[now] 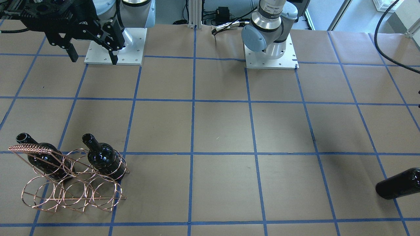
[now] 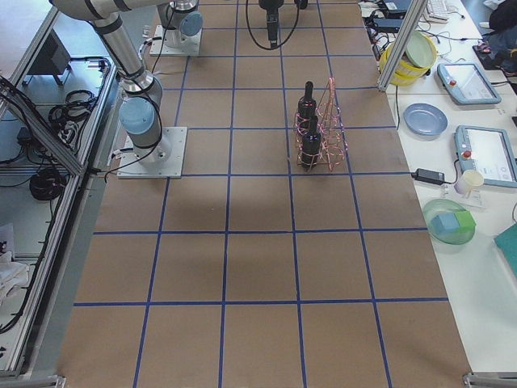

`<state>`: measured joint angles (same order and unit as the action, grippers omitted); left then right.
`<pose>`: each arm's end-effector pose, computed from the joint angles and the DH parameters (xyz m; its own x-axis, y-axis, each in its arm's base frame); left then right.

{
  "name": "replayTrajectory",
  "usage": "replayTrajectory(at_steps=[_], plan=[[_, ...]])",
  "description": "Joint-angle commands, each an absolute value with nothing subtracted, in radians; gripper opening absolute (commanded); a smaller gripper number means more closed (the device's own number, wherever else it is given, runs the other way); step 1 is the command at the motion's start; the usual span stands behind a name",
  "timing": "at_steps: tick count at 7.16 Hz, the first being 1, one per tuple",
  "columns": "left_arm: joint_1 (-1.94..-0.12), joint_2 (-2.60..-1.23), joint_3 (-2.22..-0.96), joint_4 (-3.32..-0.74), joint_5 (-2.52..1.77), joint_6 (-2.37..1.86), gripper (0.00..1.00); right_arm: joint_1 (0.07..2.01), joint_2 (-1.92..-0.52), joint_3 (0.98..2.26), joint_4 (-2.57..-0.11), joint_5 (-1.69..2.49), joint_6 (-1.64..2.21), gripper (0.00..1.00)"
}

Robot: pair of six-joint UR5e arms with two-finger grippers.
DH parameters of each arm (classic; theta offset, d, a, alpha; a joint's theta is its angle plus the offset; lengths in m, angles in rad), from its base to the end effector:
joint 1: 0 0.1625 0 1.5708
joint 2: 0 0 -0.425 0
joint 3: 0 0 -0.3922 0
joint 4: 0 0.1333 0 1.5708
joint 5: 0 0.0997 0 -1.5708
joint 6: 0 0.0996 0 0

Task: Place wine into wine basket
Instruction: 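Lower the left gripper around the bottle neck and close it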

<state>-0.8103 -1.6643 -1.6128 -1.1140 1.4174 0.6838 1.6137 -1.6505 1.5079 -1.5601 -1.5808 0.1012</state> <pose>0.2742 -0.5037 0.4707 -0.9940 -0.0667 -0.0871 -0.0336 0.9411 -0.3364 0.1522 -0.4602 0.5563 -0.9983 0.0587 -0.0034 0.0586 0.9895 -0.1318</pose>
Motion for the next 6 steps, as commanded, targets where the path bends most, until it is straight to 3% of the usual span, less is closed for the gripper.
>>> replayTrajectory(at_steps=[1, 6], plan=[[-0.799, -1.774, -1.62, -0.926, 1.384, 0.727, 1.0, 1.614, -1.654, 1.514, -1.56, -1.582, 0.103, 1.0], [-0.804, -1.908, -1.605, -0.804, 1.224, 0.744, 1.0, 1.614, -1.655, 1.526, -1.565, -1.582, 0.103, 1.0]])
